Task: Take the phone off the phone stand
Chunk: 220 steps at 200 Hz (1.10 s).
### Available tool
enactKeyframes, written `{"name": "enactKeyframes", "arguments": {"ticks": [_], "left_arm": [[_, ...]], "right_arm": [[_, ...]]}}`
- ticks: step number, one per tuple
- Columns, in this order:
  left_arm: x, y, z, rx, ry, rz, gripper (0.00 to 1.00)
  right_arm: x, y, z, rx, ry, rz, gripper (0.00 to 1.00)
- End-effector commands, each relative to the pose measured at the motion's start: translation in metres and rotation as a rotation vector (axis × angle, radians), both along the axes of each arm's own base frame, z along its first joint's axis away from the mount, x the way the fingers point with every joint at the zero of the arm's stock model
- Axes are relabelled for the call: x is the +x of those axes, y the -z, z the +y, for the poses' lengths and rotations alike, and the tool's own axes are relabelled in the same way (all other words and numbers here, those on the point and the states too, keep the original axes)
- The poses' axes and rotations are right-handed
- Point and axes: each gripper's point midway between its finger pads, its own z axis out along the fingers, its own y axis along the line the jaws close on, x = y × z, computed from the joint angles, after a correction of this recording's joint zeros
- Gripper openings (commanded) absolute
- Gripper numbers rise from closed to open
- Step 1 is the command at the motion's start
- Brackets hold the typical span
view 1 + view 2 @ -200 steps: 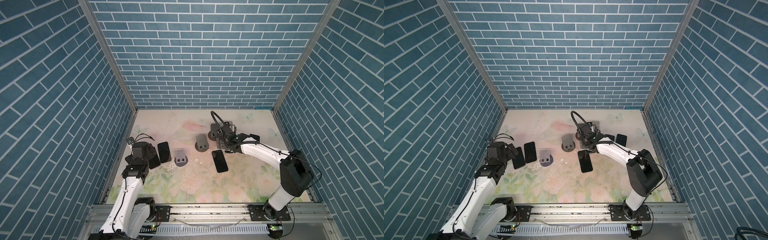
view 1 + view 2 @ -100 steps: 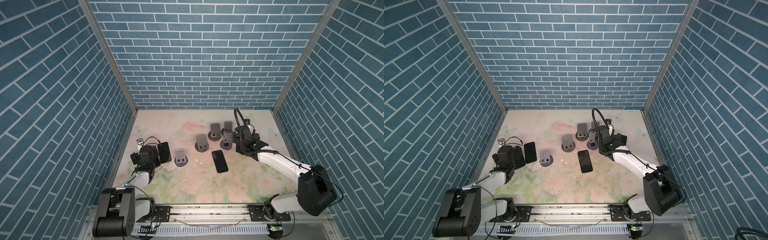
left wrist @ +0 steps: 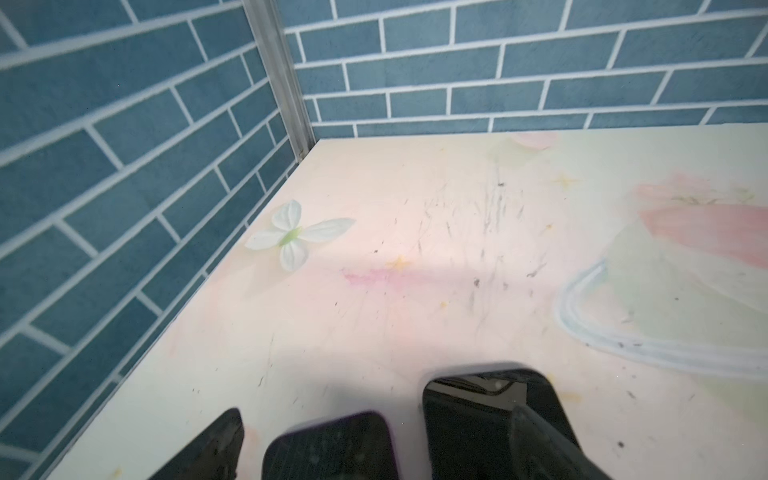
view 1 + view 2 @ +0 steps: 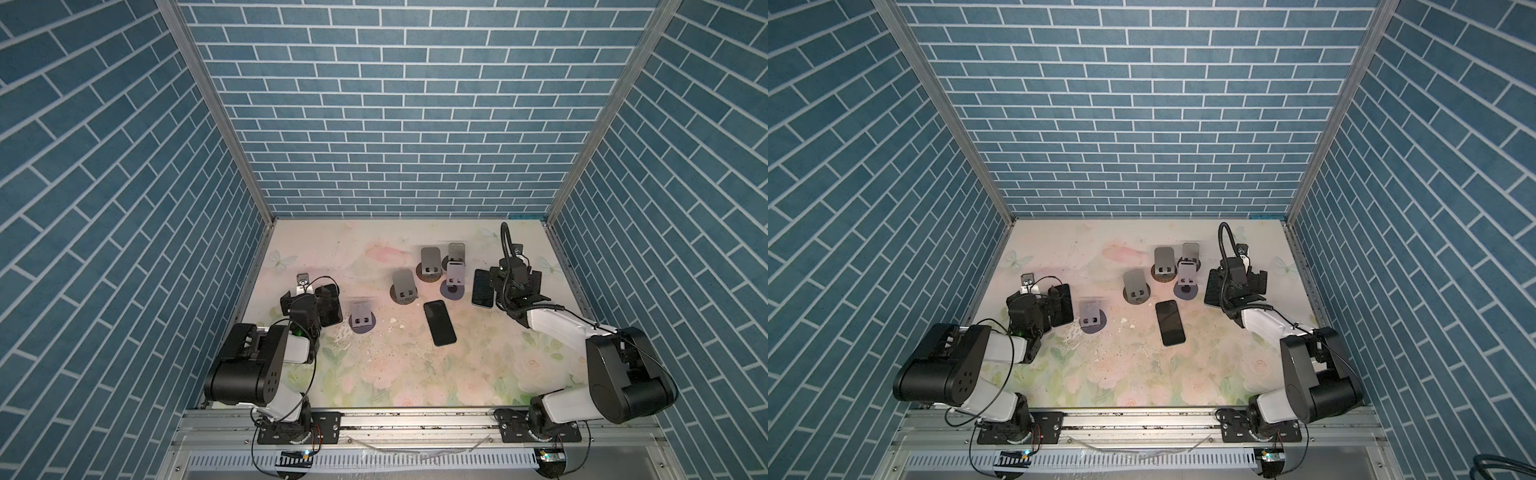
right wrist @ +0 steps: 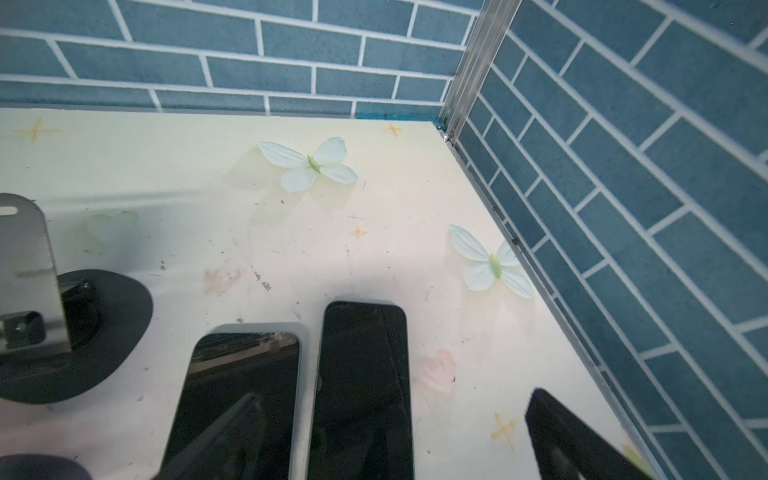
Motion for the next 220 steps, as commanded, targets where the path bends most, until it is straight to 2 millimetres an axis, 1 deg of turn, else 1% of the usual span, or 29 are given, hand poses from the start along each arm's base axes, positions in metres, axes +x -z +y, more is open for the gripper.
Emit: {"name": "enactKeyframes", "arguments": {"ticks": [1, 14, 35, 51, 65, 90, 99, 109, 131, 152, 158, 163, 170, 179, 187, 193, 201, 207, 220], "left_arm": [[0.012, -0.011, -0.001, 0.046, -0.005, -0.004, 1.0], [0.014, -0.012, -0.001, 0.044, -0.01, -0.001, 1.0], [0.014, -0.011, 0.0, 0.047, -0.011, -0.001, 1.0], [0.014, -0.011, 0.0, 0.044, -0.011, 0.001, 1.0], [0.013, -0.011, -0.001, 0.044, -0.01, 0.004, 1.0], [0.014, -0.012, 0.0, 0.044, -0.011, 0.0, 1.0], [0.014, -0.011, 0.0, 0.044, -0.011, 0.001, 1.0], [0.014, -0.011, -0.001, 0.044, -0.01, 0.001, 1.0], [0.014, -0.011, 0.0, 0.045, -0.011, 0.001, 1.0], [0.014, -0.011, -0.001, 0.044, -0.01, 0.0, 1.0], [0.014, -0.011, -0.001, 0.044, -0.01, 0.002, 1.0], [0.014, -0.011, 0.0, 0.044, -0.011, 0.001, 1.0], [0.014, -0.011, -0.001, 0.044, -0.01, 0.0, 1.0], [0.013, -0.011, -0.001, 0.045, -0.01, 0.002, 1.0], [0.013, -0.011, 0.0, 0.044, -0.011, 0.001, 1.0], [0.014, -0.012, -0.001, 0.044, -0.01, 0.0, 1.0], [0.014, -0.011, 0.0, 0.046, -0.011, 0.001, 1.0], [0.014, -0.011, -0.001, 0.044, -0.01, 0.001, 1.0], [0.014, -0.011, -0.001, 0.045, -0.01, 0.0, 1.0]], "right_arm": [[0.011, -0.011, -0.003, -0.095, -0.053, -0.054, 0.99], [0.01, -0.007, -0.015, -0.102, -0.028, -0.057, 0.99], [0.011, -0.009, -0.017, -0.054, -0.075, -0.075, 0.99], [0.009, -0.005, -0.025, -0.083, -0.067, -0.063, 0.99], [0.004, 0.006, -0.03, -0.096, -0.047, -0.024, 0.99], [-0.006, 0.029, -0.022, -0.051, -0.124, -0.064, 0.99], [-0.006, 0.029, -0.024, -0.057, -0.128, -0.106, 0.99], [-0.006, 0.035, -0.029, -0.032, -0.118, -0.082, 0.99], [-0.004, 0.038, -0.033, 0.082, -0.168, -0.077, 0.99], [-0.01, 0.04, -0.044, 0.158, -0.169, -0.153, 0.99], [-0.012, 0.046, -0.044, 0.165, -0.181, -0.161, 0.99], [-0.011, 0.045, -0.042, 0.154, -0.198, -0.19, 0.99], [-0.015, 0.05, -0.039, 0.162, -0.21, -0.153, 0.99], [-0.011, 0.048, -0.038, 0.17, -0.215, -0.16, 0.99], [-0.011, 0.052, -0.039, 0.177, -0.209, -0.13, 0.99], [-0.009, 0.051, -0.039, 0.186, -0.217, -0.137, 0.99], [-0.009, 0.053, -0.045, 0.192, -0.183, -0.124, 0.99], [-0.007, 0.051, -0.05, 0.196, -0.151, -0.131, 0.99], [-0.008, 0.052, -0.056, 0.206, -0.128, -0.131, 0.99]]}}
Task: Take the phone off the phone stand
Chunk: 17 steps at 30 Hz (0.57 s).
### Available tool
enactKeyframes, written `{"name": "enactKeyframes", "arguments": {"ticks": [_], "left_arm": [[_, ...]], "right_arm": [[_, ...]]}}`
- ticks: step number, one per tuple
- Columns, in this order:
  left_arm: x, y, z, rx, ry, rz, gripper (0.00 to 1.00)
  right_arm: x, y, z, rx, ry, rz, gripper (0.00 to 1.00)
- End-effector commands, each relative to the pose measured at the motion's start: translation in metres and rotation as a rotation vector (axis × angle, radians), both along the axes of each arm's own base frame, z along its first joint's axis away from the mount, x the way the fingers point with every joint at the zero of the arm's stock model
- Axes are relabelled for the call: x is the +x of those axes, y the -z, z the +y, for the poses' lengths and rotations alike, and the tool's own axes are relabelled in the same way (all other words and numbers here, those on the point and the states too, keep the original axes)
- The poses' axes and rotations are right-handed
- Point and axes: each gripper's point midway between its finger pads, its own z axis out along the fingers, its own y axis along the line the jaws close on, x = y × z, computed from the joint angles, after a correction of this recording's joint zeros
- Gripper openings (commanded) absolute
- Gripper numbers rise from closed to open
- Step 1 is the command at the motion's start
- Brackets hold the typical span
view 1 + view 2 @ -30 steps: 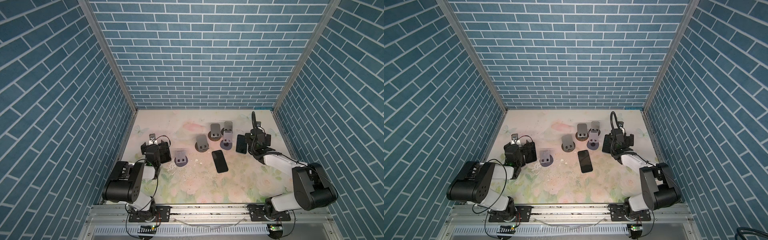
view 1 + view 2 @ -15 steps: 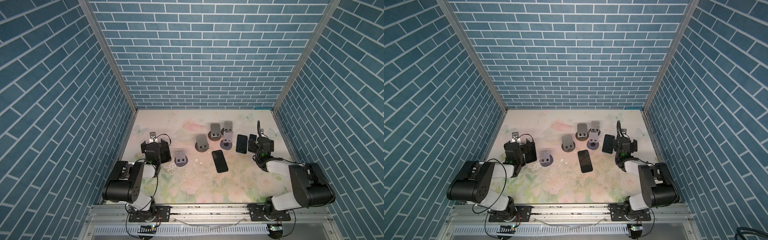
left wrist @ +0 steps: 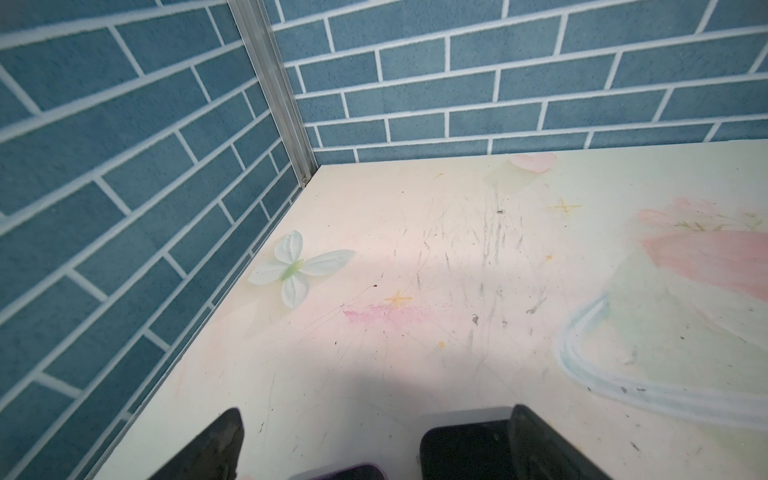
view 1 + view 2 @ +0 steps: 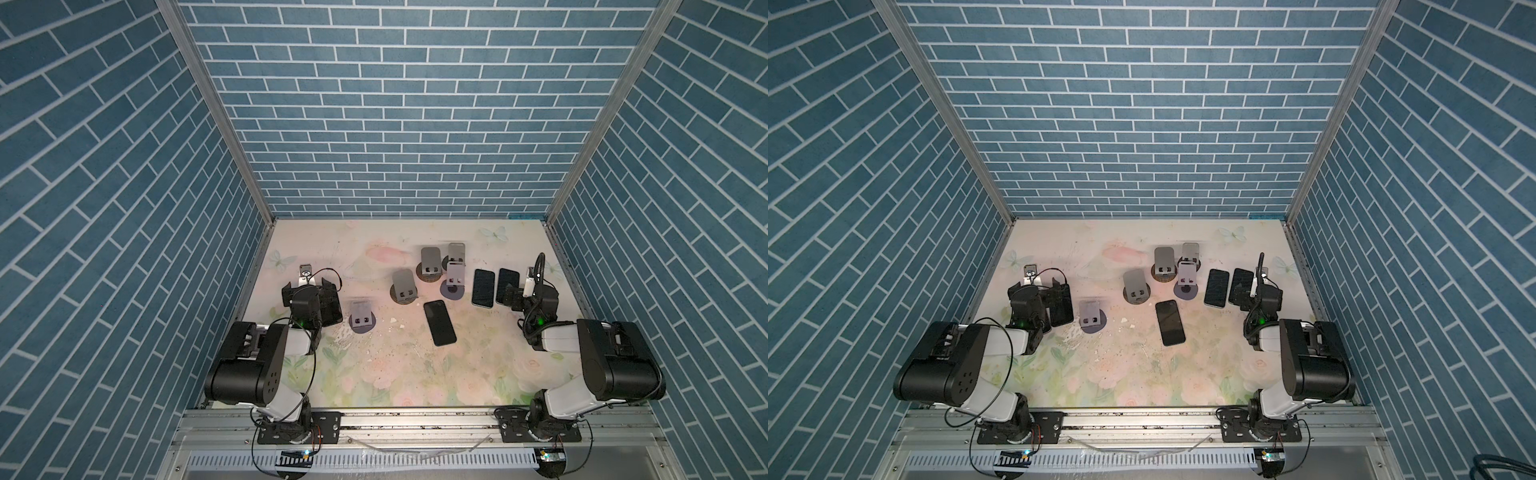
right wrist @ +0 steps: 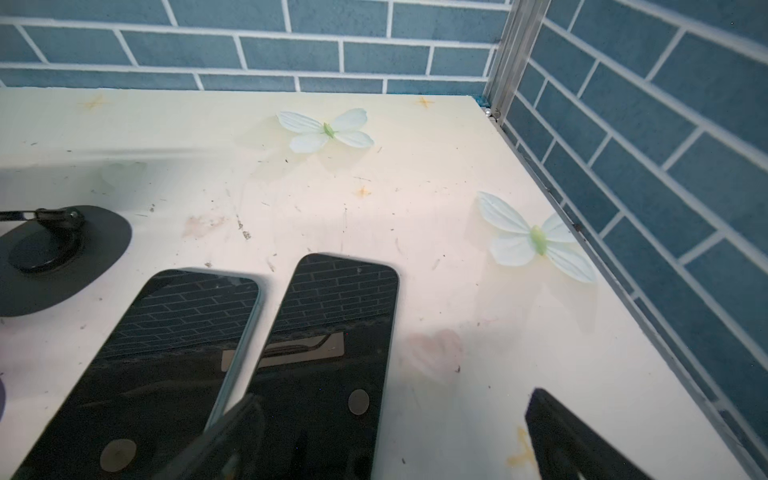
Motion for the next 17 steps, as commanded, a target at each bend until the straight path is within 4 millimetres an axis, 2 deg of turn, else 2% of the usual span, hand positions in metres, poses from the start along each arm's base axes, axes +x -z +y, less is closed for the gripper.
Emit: {"name": "enactKeyframes", "arguments": {"ticks": [1, 17], "left_arm": [[0.0018, -0.0006, -0.0009, 0.012, 0.001, 0.002, 1.0], [0.0019, -0.001, -0.001, 0.012, 0.001, 0.0, 1.0]], "right_arm": [[0.0087, -0.0118, -0.0071, 0.046, 0.033, -0.046, 0.99], [0.0077, -0.0122, -0.0106, 0.039, 0.051, -0.05, 0.99]]}}
